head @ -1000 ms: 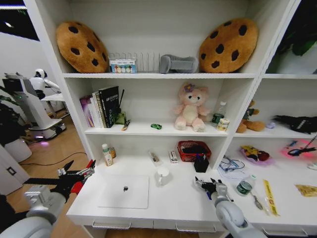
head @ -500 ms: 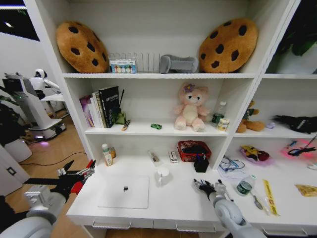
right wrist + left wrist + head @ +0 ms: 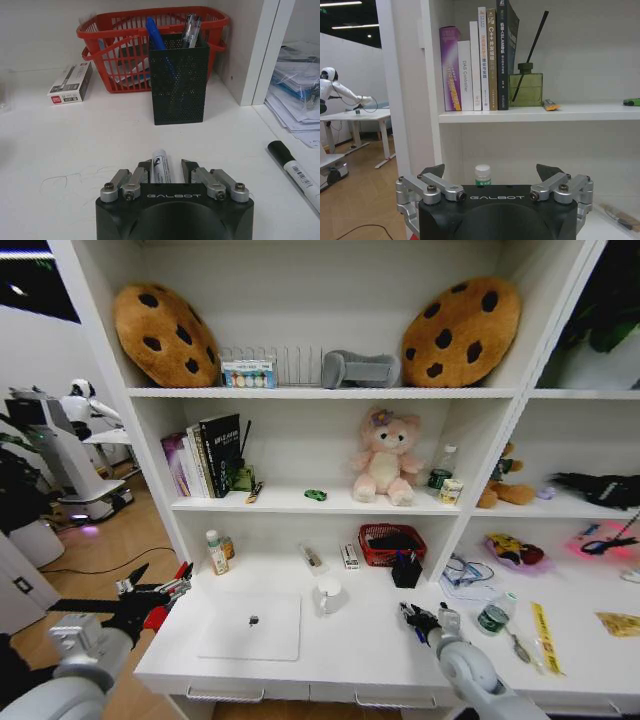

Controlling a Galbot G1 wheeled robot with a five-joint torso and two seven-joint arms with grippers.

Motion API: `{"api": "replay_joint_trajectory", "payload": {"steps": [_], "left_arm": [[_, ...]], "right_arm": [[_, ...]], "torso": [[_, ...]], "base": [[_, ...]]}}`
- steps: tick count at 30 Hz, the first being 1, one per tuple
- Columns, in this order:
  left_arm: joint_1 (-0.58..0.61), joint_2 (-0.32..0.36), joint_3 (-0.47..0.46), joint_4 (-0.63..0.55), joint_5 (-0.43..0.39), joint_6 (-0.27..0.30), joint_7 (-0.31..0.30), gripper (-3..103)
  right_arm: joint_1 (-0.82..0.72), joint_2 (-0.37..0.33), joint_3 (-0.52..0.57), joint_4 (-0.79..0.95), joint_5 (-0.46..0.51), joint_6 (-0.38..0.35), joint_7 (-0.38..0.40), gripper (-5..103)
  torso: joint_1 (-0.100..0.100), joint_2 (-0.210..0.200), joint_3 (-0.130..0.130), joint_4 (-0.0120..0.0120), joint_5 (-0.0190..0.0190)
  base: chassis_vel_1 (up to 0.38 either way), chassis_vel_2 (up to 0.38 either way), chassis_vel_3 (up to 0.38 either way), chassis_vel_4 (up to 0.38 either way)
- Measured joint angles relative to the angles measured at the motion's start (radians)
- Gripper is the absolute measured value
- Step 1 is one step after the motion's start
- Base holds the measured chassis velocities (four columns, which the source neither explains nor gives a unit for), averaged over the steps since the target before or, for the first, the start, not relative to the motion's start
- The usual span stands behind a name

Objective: Organize the objects on the table.

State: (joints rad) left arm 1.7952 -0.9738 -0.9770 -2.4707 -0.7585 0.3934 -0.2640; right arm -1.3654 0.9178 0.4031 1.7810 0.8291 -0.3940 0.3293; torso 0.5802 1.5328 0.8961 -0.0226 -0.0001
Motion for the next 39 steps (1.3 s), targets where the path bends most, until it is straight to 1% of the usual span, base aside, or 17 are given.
{"api": "replay_joint_trajectory", "payload": {"steps": [1,3,4,6,7,14,17,18,19,20,21,22,23,27,29,37,39], "left_arm": [[0.0,0.0,0.0,0.0,0.0,0.0,0.0,100],[0.0,0.0,0.0,0.0,0.0,0.0,0.0,100],[0.0,0.0,0.0,0.0,0.0,0.0,0.0,100],[0.0,0.0,0.0,0.0,0.0,0.0,0.0,100],[0.0,0.0,0.0,0.0,0.0,0.0,0.0,100],[0.0,0.0,0.0,0.0,0.0,0.0,0.0,100],[0.0,0.0,0.0,0.0,0.0,0.0,0.0,100],[0.0,0.0,0.0,0.0,0.0,0.0,0.0,100],[0.0,0.0,0.0,0.0,0.0,0.0,0.0,100],[0.0,0.0,0.0,0.0,0.0,0.0,0.0,100],[0.0,0.0,0.0,0.0,0.0,0.0,0.0,100],[0.0,0.0,0.0,0.0,0.0,0.0,0.0,100],[0.0,0.0,0.0,0.0,0.0,0.0,0.0,100],[0.0,0.0,0.0,0.0,0.0,0.0,0.0,100],[0.0,0.0,0.0,0.0,0.0,0.0,0.0,100],[0.0,0.0,0.0,0.0,0.0,0.0,0.0,100],[0.0,0.0,0.0,0.0,0.0,0.0,0.0,100]], "right_arm": [[0.0,-0.006,0.0,0.002,0.006,-0.006,-0.003,30],[0.0,-0.009,0.0,0.002,0.009,-0.008,-0.005,30],[0.001,-0.012,0.0,0.003,0.013,-0.011,-0.013,19],[0.001,-0.015,-0.001,0.004,0.017,-0.013,-0.018,19],[0.002,-0.016,-0.002,0.005,0.021,-0.014,-0.02,14],[0.003,-0.019,0.005,0.032,0.033,-0.018,-0.016,12],[0.0,-0.022,0.028,0.06,-0.015,0.018,-0.037,12],[0.002,-0.025,0.045,0.07,-0.111,0.087,-0.074,12],[0.008,-0.026,0.054,0.071,-0.167,0.126,-0.093,12],[0.008,-0.026,0.054,0.071,-0.167,0.126,-0.093,12],[0.022,-0.028,0.067,0.07,-0.225,0.175,-0.117,12],[0.041,-0.029,0.071,0.062,-0.242,0.203,-0.125,12],[0.041,-0.029,0.071,0.062,-0.242,0.203,-0.125,12],[0.148,-0.028,0.062,-0.029,-0.28,0.309,-0.191,12],[0.182,-0.026,0.048,-0.059,-0.288,0.334,-0.205,12],[0.362,0.015,-0.039,-0.275,-0.332,0.465,-0.221,12],[0.377,0.02,-0.045,-0.295,-0.334,0.475,-0.222,12]], "torso": [[0.0,0.0,0.0,0.0,0.0001],[0.0,0.0,0.0,-0.0001,0.0],[0.0,0.0,0.0,0.0,0.0001],[0.0,0.0,0.0,0.0,0.0001],[0.0,0.0,0.0,0.0,0.0001],[0.0,0.0,0.0,0.0,0.0004],[0.0,0.0,0.0,-0.0001,0.0002],[0.0,0.0,0.0,-0.0001,0.0001],[0.0,0.0,0.0,-0.0001,0.0001],[0.0,0.0,0.0,-0.0001,0.0001],[0.0,0.0,0.0,-0.0001,0.0],[0.0,0.0,0.0,-0.0002,0.0001],[0.0,0.0,0.0,-0.0002,0.0001],[0.0,0.0,0.0,-0.0001,0.0001],[0.0,0.0,0.0,0.0,0.0001],[0.0,0.0,0.0,0.0001,0.0004],[0.0,0.0,0.0,0.0001,0.0003]], "base": [[0.0,0.0,0.0,0.0],[0.0,0.0,0.0,0.0],[0.0,0.0,0.0,0.0],[0.0,0.0,0.0,0.0],[0.0,0.0,0.0,0.0],[0.0,0.0,0.0,0.0],[0.0,0.0,0.0,0.0],[0.0,0.0,0.0,0.0],[0.0,0.0,0.0,0.0],[0.0,0.0,0.0,0.0],[0.0,0.0,0.0,0.0],[0.0,0.0,0.0,0.0],[0.0,0.0,0.0,0.0],[0.0,0.0,0.0,0.0],[0.0,0.0,0.0,0.0],[0.0,0.0,0.0,0.0],[0.0,0.0,0.0,0.0]]}}
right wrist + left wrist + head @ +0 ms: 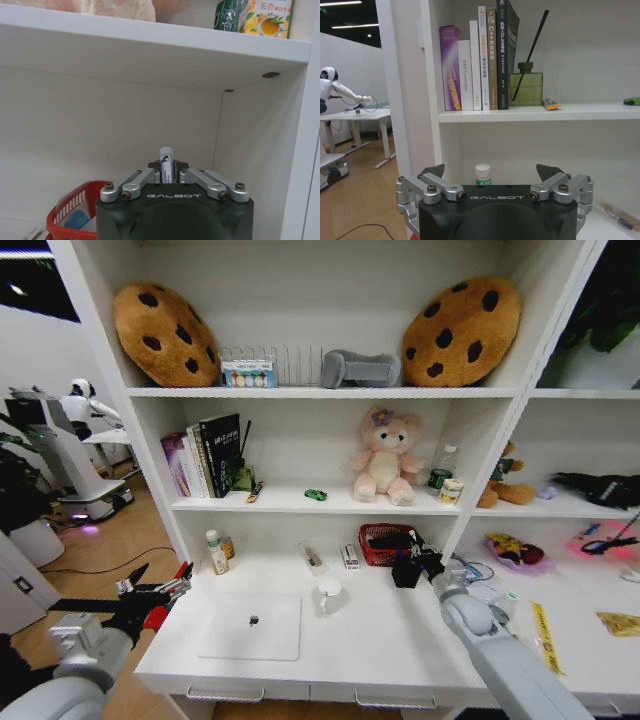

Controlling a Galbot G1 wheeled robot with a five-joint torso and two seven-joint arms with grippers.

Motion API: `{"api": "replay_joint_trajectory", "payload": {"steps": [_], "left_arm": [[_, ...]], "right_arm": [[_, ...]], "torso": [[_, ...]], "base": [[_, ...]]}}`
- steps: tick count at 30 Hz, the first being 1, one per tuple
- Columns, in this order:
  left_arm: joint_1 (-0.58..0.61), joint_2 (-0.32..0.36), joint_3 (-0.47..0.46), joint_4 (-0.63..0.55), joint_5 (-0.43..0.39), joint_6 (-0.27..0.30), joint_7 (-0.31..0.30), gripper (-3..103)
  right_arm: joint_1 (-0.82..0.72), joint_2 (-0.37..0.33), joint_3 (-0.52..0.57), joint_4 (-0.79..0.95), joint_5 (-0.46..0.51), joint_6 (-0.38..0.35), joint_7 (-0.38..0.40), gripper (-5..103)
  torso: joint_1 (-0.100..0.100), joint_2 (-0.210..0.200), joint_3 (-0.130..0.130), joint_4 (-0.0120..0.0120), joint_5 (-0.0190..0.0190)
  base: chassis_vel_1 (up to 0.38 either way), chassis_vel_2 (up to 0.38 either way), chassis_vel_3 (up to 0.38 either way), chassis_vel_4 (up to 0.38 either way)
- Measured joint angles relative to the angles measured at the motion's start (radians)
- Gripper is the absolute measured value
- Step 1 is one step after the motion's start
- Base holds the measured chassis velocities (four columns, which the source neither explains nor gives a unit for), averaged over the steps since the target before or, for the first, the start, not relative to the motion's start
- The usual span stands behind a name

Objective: Organize the objects on the table.

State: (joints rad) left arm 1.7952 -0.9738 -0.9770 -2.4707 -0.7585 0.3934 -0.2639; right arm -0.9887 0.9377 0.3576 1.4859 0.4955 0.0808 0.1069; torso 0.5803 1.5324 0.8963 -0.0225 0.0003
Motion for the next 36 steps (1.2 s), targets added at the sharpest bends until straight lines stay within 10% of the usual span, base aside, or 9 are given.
{"api": "replay_joint_trajectory", "payload": {"steps": [23,36], "left_arm": [[0.0,0.0,0.0,0.0,0.0,0.0,0.0,100],[0.0,0.0,0.0,0.0,0.0,0.0,0.0,100]], "right_arm": [[0.09,0.061,-0.05,-0.218,-0.125,0.192,-0.003,15],[-0.002,0.019,-0.025,-0.06,-0.076,0.151,0.017,69]], "torso": [[0.0,0.0,0.0,-0.0002,-0.0004],[0.0,0.0,0.0,0.0001,-0.0002]], "base": [[0.0,0.0,0.0,0.0],[0.0,0.0,0.0,0.0]]}}
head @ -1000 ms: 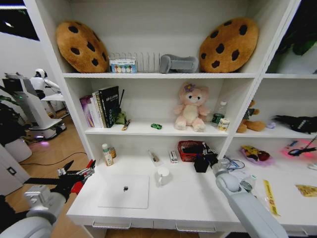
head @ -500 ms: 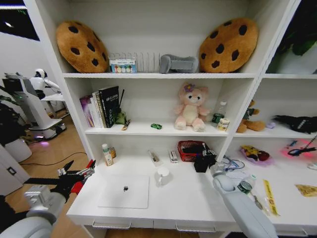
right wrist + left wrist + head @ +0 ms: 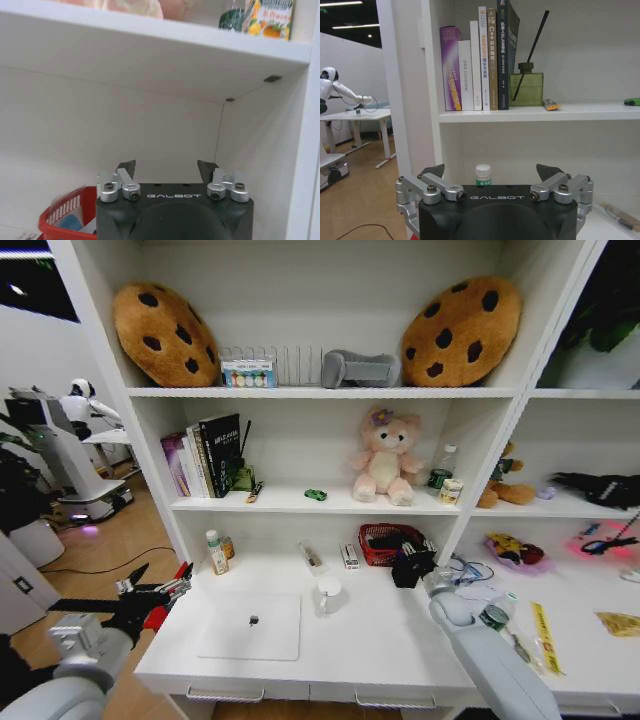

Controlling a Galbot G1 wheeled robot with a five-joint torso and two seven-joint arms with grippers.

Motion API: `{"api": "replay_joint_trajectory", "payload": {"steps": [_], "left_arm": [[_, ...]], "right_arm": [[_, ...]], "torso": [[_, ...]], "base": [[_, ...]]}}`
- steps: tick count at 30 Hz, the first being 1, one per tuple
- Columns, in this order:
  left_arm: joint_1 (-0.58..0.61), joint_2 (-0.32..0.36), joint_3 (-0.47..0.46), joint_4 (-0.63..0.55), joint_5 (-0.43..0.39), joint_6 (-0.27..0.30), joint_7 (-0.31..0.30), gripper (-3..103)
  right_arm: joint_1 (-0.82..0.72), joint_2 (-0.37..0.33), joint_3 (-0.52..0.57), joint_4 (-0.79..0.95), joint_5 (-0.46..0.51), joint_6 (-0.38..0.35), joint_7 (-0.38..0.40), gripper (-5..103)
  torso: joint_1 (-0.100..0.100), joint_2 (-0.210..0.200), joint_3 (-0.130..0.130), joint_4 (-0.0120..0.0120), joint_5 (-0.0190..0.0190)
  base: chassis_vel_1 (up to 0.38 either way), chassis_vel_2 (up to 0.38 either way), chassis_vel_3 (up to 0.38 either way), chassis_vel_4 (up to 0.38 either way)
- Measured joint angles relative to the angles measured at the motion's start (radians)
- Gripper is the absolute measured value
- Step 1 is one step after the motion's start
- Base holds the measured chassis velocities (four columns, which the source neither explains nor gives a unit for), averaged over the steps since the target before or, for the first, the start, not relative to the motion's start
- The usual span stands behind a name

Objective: Organize the objects on the table.

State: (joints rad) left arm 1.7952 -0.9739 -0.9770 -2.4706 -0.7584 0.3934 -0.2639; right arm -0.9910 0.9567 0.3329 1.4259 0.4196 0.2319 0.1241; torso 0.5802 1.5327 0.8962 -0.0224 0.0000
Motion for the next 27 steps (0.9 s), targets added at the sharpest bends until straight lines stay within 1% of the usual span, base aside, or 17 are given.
{"api": "replay_joint_trajectory", "payload": {"steps": [1,3,4,6,7,9,11,12,13,14,15,16,18,19,21,26,27], "left_arm": [[0.0,0.0,0.0,0.0,0.0,0.0,0.0,100],[0.0,0.0,0.0,0.0,0.0,0.0,0.0,100],[0.0,0.0,0.0,0.0,0.0,0.0,0.0,100],[0.0,0.0,0.0,0.0,0.0,0.0,0.0,100],[0.0,0.0,0.0,0.0,0.0,0.0,0.0,100],[0.0,0.0,0.0,0.0,0.0,0.0,0.0,100],[0.0,0.0,0.0,0.0,0.0,0.0,0.0,100],[0.0,0.0,0.0,0.0,0.0,0.0,0.0,100],[0.0,0.0,0.0,0.0,0.0,0.0,0.0,100],[0.0,0.0,0.0,0.0,0.0,0.0,0.0,100],[0.0,0.0,0.0,0.0,0.0,0.0,0.0,100],[0.0,0.0,0.0,0.0,0.0,0.0,-0.001,100],[0.0,0.0,0.0,0.0,0.0,0.0,0.0,100],[0.0,0.0,0.0,0.0,0.0,0.0,0.0,100],[0.0,0.0,0.0,0.0,0.0,0.0,0.0,100],[0.0,0.0,0.0,0.0,0.0,0.0,0.0,100],[0.0,0.0,0.0,0.0,0.0,0.0,0.0,100]], "right_arm": [[0.0,0.0,0.0,0.0,0.0,0.0,0.0,69],[-0.112,-0.034,0.029,0.155,-0.008,-0.05,0.035,80],[-0.112,-0.034,0.029,0.155,-0.008,-0.05,0.035,80],[-0.204,-0.046,0.05,0.275,-0.01,-0.074,0.07,90],[-0.204,-0.046,0.05,0.275,-0.01,-0.074,0.07,90],[-0.264,-0.046,0.065,0.344,-0.011,-0.083,0.098,99],[-0.317,-0.045,0.085,0.399,-0.01,-0.096,0.122,100],[-0.385,-0.034,0.114,0.47,-0.012,-0.152,0.203,100],[-0.385,-0.034,0.114,0.47,-0.012,-0.152,0.203,100],[-0.447,-0.015,0.147,0.535,0.017,-0.239,0.274,100],[-0.447,-0.015,0.147,0.535,0.017,-0.239,0.274,100],[-0.497,-0.001,0.179,0.574,0.041,-0.277,0.285,100],[-0.573,0.013,0.247,0.602,0.05,-0.292,0.263,100],[-0.573,0.013,0.247,0.602,0.05,-0.292,0.263,100],[-0.67,0.014,0.35,0.61,0.069,-0.307,0.182,100],[-0.722,-0.002,0.427,0.604,0.091,-0.338,0.114,100],[-0.724,-0.009,0.446,0.6,0.115,-0.368,0.098,100]], "torso": [[0.0,0.0,0.0,0.0,0.0],[0.0,0.0,0.0,-0.0002,-0.0002],[0.0,0.0,0.0,-0.0002,-0.0002],[0.0,0.0,0.0,-0.0004,-0.0002],[0.0,0.0,0.0,-0.0004,-0.0002],[0.0,0.0,0.0,-0.0003,0.0001],[0.0,0.0,0.0,-0.0002,0.0],[0.0,0.0,0.0,-0.0003,-0.0003],[0.0,0.0,0.0,-0.0003,-0.0003],[0.0,0.0,0.0,-0.0001,-0.0001],[0.0,0.0,0.0,-0.0001,-0.0001],[0.0,0.0,0.0,-0.0002,0.0],[0.0,0.0,0.0,-0.0001,0.0],[0.0,0.0,0.0,-0.0001,0.0],[0.0,0.0,0.0,-0.0003,-0.0001],[0.0,0.0,0.0,-0.0005,-0.0001],[0.0,0.0,0.0,-0.0004,0.0]], "base": [[0.0,0.0,0.0,0.0],[0.0,0.0,0.0,0.0],[0.0,0.0,0.0,0.0],[0.0,0.0,0.0,0.0],[0.0,0.0,0.0,0.0],[0.0,0.0,0.0,0.0],[0.0,0.0,0.0,0.0],[0.0,0.0,0.0,0.0],[0.0,0.0,0.0,0.0],[0.0,0.0,0.0,0.0],[0.0,0.0,0.0,0.0],[0.0,0.0,0.0,0.0],[0.0,0.0,0.0,0.0],[0.0,0.0,0.0,0.0],[0.0,0.0,0.0,0.0],[0.0,0.0,0.0,0.0],[0.0,0.0,0.0,0.0]]}}
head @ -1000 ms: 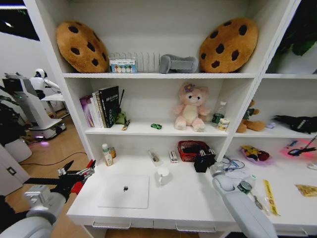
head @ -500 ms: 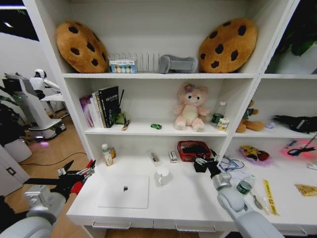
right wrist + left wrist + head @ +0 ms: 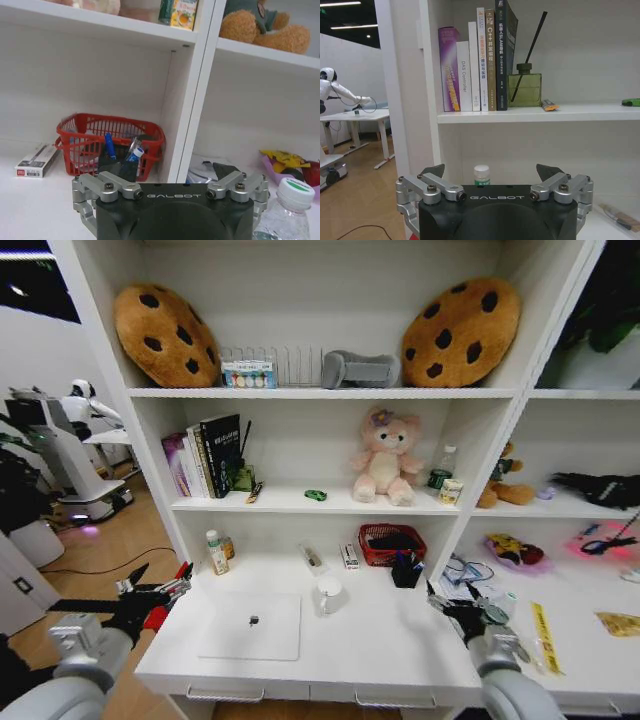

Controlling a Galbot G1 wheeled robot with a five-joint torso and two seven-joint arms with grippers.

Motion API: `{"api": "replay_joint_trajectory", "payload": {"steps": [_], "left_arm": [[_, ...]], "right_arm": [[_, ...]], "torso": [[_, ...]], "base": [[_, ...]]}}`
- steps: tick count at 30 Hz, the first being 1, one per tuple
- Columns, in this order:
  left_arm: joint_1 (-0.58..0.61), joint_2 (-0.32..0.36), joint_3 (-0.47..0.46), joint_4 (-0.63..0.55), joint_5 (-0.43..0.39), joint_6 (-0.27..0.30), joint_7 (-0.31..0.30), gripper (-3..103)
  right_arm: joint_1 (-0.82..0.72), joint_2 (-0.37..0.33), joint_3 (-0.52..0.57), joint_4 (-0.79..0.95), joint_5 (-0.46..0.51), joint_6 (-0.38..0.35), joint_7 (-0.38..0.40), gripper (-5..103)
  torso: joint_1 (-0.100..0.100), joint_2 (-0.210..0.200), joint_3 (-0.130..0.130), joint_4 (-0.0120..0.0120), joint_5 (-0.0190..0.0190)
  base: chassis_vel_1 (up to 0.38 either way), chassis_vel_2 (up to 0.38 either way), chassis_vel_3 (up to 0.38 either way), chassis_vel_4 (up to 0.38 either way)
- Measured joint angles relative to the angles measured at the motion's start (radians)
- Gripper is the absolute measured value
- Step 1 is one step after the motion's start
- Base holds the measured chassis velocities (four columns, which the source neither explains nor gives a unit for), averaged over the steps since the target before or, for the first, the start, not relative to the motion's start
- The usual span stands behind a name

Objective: Organize the objects on the table.

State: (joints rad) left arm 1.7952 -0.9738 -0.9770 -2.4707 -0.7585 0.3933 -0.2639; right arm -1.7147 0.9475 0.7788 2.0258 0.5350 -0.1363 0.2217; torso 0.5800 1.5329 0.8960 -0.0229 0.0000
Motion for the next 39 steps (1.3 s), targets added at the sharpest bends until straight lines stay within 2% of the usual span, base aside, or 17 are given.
{"api": "replay_joint_trajectory", "payload": {"steps": [1,4,6,8,9,11,16,21,26,35,37,39], "left_arm": [[0.0,0.0,0.0,0.0,0.0,0.0,0.0,100],[0.0,0.0,0.0,0.0,0.0,0.0,0.0,100],[0.0,0.0,0.0,0.0,0.0,0.0,0.0,100],[0.0,0.0,0.0,0.0,0.0,0.0,0.0,100],[0.0,0.0,0.0,0.0,0.0,0.0,0.0,100],[0.0,0.0,0.0,0.0,0.0,0.0,0.0,100],[0.0,0.0,0.0,0.0,0.0,0.0,0.0,100],[0.0,0.0,0.0,0.0,0.0,0.0,0.0,100],[0.0,0.0,0.0,0.0,0.0,0.0,0.0,100],[0.0,0.0,0.0,0.0,0.0,0.0,0.0,100],[0.0,0.0,0.0,0.0,0.0,0.0,0.0,100],[0.0,0.0,0.0,0.0,0.0,0.0,0.0,100]], "right_arm": [[0.0,0.0,0.0,0.0,0.0,0.0,0.0,100],[0.05,-0.026,0.013,-0.075,0.062,-0.06,-0.079,100],[0.062,-0.029,0.009,-0.088,0.076,-0.07,-0.082,100],[0.101,-0.042,-0.005,-0.122,0.159,-0.125,-0.084,100],[0.101,-0.042,-0.005,-0.122,0.159,-0.125,-0.084,100],[0.131,-0.054,-0.026,-0.159,0.231,-0.166,-0.083,100],[0.189,-0.079,-0.072,-0.24,0.232,-0.173,-0.123,100],[0.245,-0.096,-0.115,-0.304,0.255,-0.19,-0.122,102],[0.293,-0.12,-0.16,-0.376,0.287,-0.203,-0.125,99],[0.339,-0.13,-0.203,-0.435,0.288,-0.208,-0.148,99],[0.344,-0.13,-0.208,-0.437,0.288,-0.211,-0.15,97],[0.366,-0.134,-0.227,-0.451,0.298,-0.227,-0.156,84]], "torso": [[0.0,0.0,0.0,0.0,0.0],[0.0,0.0,0.0,0.0001,0.0002],[0.0,0.0,0.0,0.0001,0.0001],[0.0,0.0,0.0,0.0003,0.0002],[0.0,0.0,0.0,0.0003,0.0002],[0.0,0.0,0.0,0.0003,0.0001],[0.0,0.0,0.0,0.0001,0.0],[0.0,0.0,0.0,0.0004,0.0001],[0.0,0.0,0.0,0.0002,0.0001],[0.0,0.0,0.0,0.0001,0.0],[0.0,0.0,0.0,0.0002,0.0],[0.0,0.0,0.0,0.0003,0.0]], "base": [[0.0,0.0,0.0,0.0],[0.0,0.0,0.0,0.0],[0.0,0.0,0.0,0.0],[0.0,0.0,0.0,0.0],[0.0,0.0,0.0,0.0],[0.0,0.0,0.0,0.0],[0.0,0.0,0.0,0.0],[0.0,0.0,0.0,0.0],[0.0,0.0,0.0,0.0],[0.0,0.0,0.0,0.0],[0.0,0.0,0.0,0.0],[0.0,0.0,0.0,0.0]]}}
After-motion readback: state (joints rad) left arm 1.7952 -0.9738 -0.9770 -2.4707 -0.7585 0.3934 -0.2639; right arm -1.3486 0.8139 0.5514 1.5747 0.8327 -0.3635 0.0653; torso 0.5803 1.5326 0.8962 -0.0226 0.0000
